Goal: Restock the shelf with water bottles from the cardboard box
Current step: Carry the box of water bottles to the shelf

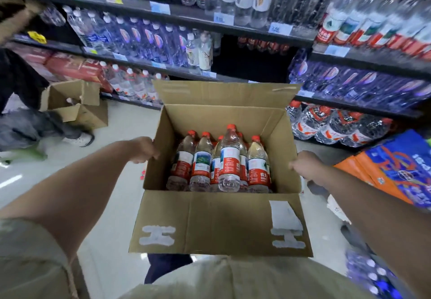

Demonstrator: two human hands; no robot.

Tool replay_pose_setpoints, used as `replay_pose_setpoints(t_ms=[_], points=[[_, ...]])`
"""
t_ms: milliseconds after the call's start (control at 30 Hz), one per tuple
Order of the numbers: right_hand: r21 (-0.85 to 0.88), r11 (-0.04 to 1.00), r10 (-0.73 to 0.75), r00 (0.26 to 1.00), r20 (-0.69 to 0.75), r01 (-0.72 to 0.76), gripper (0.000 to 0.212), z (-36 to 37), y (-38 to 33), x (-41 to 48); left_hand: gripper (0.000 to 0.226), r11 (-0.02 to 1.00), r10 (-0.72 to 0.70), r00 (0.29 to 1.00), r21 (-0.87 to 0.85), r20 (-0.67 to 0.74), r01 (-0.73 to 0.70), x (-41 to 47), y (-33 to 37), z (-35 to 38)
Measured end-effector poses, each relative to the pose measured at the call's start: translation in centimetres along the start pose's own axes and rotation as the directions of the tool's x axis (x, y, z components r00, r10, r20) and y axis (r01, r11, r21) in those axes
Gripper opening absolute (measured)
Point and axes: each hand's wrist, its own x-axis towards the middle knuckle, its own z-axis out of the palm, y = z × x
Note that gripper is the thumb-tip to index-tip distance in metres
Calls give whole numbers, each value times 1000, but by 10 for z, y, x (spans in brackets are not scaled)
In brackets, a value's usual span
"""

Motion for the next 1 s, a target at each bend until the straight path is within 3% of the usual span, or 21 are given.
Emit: replay_pose_setpoints(t_ms=[200,367,567,733,1000], points=[[160,980,137,984,-115,-117,32,-8,-29,-4,30,956,216,976,200,11,-214,34,54,-82],[225,958,214,964,-160,-175,28,-20,-44,11,27,919,287,958,277,13,-280,56,102,-115],[156,966,229,964,-138,-207,35,-28,-39,60,24,914,255,966,318,33,-252,103,131,-102],[101,979,185,978,-94,-176,21,-26,-17,126,20,941,113,993,316,39,-119,149,157,-67],[8,980,197,980,29,-197,22,23,-11,219,19,930,50,998,363,45,-63,250,143,-24]])
